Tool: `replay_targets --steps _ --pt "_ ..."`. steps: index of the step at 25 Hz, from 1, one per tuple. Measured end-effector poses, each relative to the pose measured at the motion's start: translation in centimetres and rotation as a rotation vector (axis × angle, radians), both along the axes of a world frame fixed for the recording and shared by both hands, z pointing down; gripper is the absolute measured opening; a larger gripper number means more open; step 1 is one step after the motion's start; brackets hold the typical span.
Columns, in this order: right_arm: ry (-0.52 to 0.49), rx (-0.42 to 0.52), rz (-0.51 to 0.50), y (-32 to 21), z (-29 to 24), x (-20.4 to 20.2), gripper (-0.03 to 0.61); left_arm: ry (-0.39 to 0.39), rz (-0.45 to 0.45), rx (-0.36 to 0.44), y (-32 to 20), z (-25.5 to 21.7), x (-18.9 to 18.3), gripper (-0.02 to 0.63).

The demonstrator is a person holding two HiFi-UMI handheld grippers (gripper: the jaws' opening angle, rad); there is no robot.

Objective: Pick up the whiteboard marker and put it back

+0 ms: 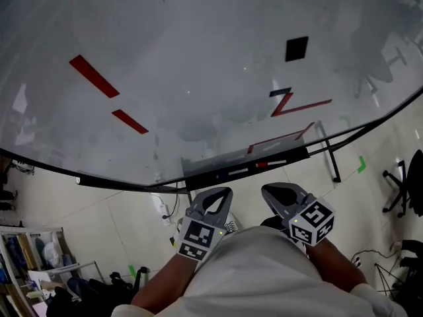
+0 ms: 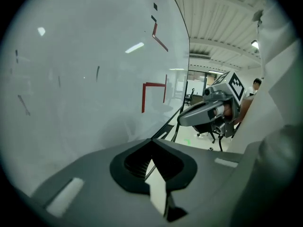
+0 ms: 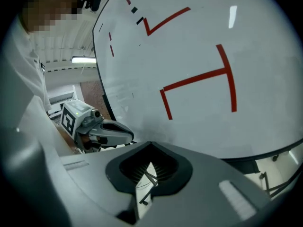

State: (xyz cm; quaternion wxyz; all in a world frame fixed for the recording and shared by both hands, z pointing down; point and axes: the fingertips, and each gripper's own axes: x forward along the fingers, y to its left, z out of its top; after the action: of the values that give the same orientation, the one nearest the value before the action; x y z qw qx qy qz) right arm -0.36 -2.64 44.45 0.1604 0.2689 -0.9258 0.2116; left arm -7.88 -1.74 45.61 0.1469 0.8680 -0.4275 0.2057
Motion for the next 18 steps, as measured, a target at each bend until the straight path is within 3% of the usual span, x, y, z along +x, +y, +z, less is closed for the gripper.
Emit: replay_targets --steps 5,11,14,18 --pt "0.033 0.003 -0.026 -0.6 0.2 -0.5 0.002 0.024 0.000 -0.001 -0.4 0.2 0.0 0.017" --pt "0.061 0.000 -0.113 -1.4 0.3 0.3 0.002 0.039 -0.092 -0.008 -1.3 0.6 0.3 0.017" --pt "0.056 -0.013 -0.132 -1.9 0.7 0.9 0.002 0.005 -0.106 0.009 -1.9 0.5 0.7 0.017" --pt "0.044 -0.019 -0.151 -2.1 0.9 1.5 0.002 -0.097 -0.100 0.038 -2.4 1.2 0.9 0.017"
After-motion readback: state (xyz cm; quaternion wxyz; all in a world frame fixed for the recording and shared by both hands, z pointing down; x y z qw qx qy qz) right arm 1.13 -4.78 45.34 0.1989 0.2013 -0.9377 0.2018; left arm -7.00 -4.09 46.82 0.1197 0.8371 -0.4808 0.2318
